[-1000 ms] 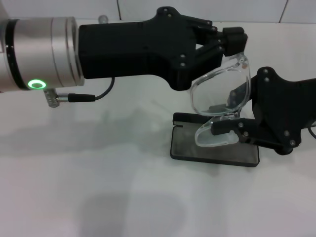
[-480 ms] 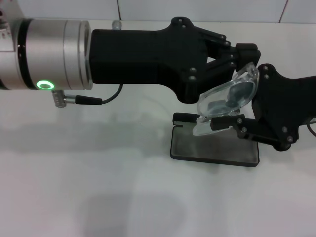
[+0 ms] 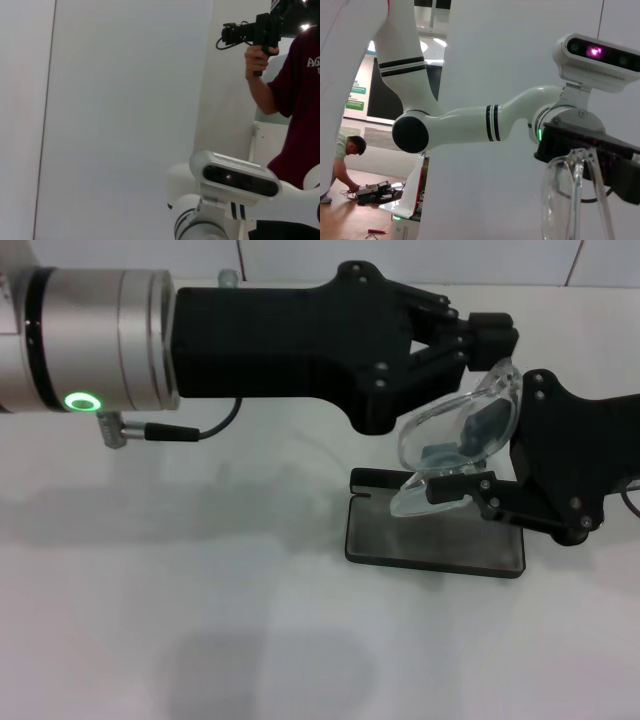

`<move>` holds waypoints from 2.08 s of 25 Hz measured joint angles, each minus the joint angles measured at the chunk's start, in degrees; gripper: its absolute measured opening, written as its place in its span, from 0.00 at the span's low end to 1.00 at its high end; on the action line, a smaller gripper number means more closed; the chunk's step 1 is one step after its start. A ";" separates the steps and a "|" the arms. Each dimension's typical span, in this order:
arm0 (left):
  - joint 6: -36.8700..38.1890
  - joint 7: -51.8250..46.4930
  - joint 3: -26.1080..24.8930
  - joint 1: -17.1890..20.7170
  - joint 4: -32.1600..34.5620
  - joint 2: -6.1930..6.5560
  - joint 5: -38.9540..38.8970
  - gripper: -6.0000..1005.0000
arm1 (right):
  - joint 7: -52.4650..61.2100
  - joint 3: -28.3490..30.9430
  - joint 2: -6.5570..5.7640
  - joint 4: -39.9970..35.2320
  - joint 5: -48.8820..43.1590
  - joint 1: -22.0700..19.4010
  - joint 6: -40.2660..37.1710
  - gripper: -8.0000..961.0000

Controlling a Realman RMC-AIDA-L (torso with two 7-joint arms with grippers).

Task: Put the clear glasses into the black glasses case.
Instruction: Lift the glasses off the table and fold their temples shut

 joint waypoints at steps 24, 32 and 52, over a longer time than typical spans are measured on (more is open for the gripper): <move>3.68 0.51 -3.04 -2.21 -2.36 -0.12 0.59 0.06 | -0.97 0.01 0.00 0.79 0.01 -0.39 -0.42 0.15; 0.13 5.00 -10.65 -0.19 -2.38 -0.34 0.16 0.06 | -5.35 -0.04 0.19 0.81 1.26 -1.86 -1.72 0.15; 0.43 4.89 -16.11 -9.92 -26.53 0.06 -0.16 0.06 | -16.75 -0.66 -0.02 0.15 10.98 -3.19 -12.20 0.15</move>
